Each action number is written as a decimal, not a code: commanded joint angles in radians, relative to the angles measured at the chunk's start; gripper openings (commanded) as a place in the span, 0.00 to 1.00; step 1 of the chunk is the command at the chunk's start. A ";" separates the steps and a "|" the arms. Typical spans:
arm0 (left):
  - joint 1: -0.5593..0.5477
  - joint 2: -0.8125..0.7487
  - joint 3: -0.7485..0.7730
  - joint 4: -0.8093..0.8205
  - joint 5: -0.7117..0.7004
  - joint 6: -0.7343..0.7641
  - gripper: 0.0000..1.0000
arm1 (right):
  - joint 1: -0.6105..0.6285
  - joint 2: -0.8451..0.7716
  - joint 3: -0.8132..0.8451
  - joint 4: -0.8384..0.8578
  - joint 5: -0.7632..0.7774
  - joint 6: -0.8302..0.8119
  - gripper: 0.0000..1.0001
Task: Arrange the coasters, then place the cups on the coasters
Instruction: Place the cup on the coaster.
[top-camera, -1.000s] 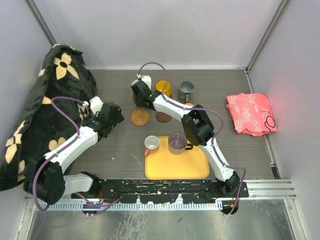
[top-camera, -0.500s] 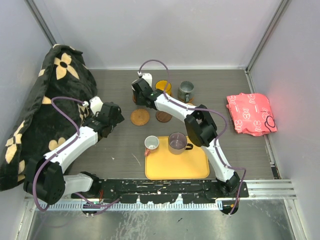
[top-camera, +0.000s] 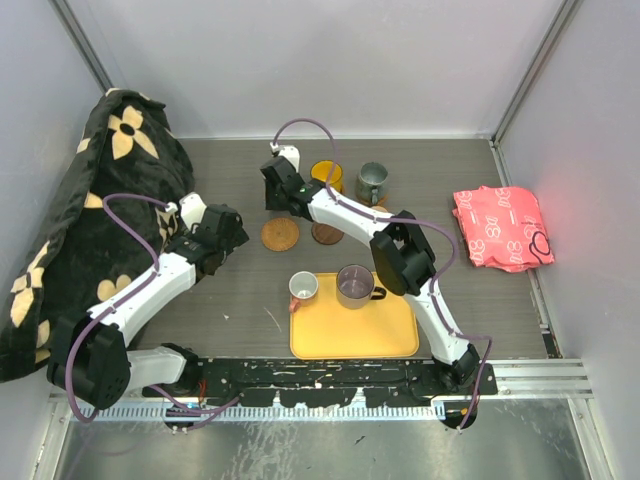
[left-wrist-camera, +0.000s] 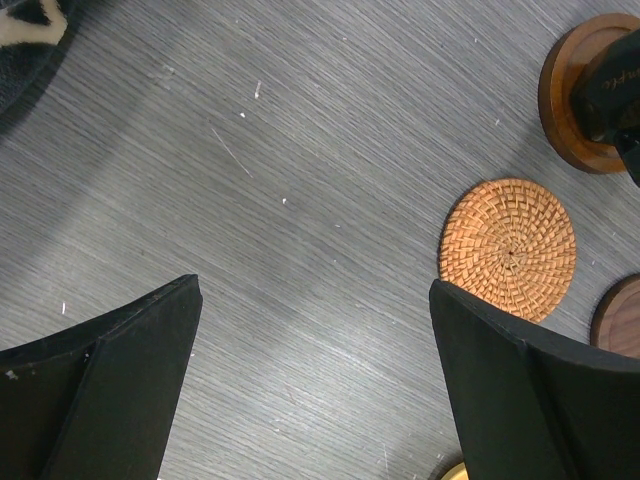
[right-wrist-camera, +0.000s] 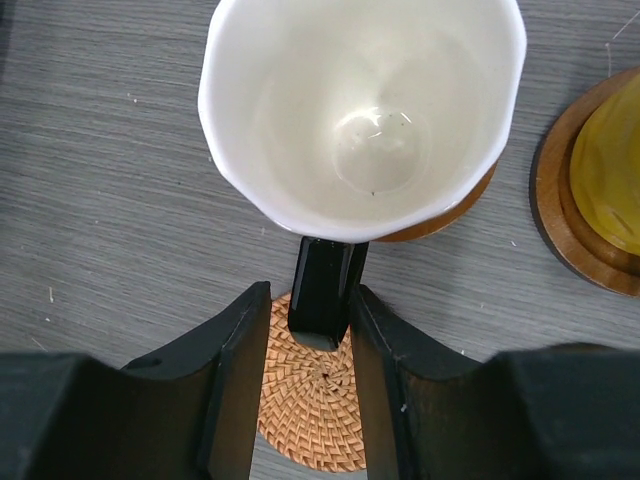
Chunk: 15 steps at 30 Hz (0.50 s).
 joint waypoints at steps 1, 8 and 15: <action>0.003 -0.018 0.000 0.035 -0.015 -0.010 0.98 | 0.006 -0.074 -0.005 0.053 -0.020 -0.004 0.43; 0.003 -0.019 0.001 0.034 -0.016 -0.011 0.98 | 0.006 -0.084 -0.024 0.053 0.011 -0.009 0.43; 0.003 -0.021 0.001 0.032 -0.020 -0.010 0.98 | 0.006 -0.137 -0.061 0.061 0.048 -0.043 0.44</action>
